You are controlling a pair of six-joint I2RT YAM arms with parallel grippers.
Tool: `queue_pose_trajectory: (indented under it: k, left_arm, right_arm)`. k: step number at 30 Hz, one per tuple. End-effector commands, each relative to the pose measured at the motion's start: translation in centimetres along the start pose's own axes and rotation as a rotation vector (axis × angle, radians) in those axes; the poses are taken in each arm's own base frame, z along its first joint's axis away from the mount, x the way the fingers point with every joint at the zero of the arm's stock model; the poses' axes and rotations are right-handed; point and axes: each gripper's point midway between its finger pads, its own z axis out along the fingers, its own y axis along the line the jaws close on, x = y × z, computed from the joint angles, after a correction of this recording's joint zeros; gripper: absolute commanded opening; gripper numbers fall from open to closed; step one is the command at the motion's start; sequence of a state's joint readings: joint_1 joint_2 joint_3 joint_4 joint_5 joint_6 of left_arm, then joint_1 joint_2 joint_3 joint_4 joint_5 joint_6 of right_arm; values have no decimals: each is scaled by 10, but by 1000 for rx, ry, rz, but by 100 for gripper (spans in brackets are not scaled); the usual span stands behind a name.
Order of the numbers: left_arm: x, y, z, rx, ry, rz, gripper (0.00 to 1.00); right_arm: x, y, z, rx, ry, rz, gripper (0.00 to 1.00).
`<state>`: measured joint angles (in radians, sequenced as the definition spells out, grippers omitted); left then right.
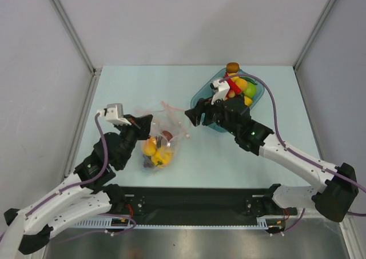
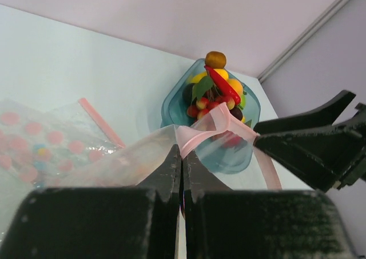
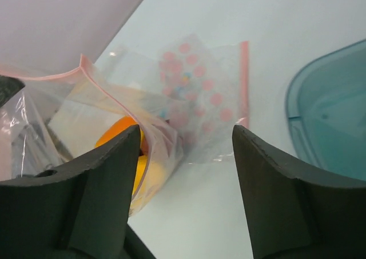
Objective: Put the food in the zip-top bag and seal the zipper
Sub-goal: Adjust the zipper food storage bag at the center of the board, then pick up the fake fruit from the bin.
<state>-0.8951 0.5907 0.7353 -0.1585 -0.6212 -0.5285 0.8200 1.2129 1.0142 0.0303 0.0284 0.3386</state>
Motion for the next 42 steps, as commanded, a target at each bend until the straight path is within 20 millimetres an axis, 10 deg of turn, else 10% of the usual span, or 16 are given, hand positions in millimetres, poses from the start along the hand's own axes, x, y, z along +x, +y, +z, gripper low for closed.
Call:
queue_pose_trajectory:
  k: [1, 14, 22, 42]
  left_arm:
    - [0, -23, 14, 71, -6, -11, 0]
    - [48, -33, 36, 89, 121, 13, 0]
    - [55, -40, 33, 150, 140, 30, 0]
    - [63, -43, 32, 194, 162, 86, 0]
  right_arm:
    - [-30, -25, -11, 91, -93, 2, 71]
    - [-48, -105, -79, 398, -194, -30, 89]
    - [-6, -196, -55, 680, 81, -44, 93]
    - [86, -313, 9, 802, 469, -202, 91]
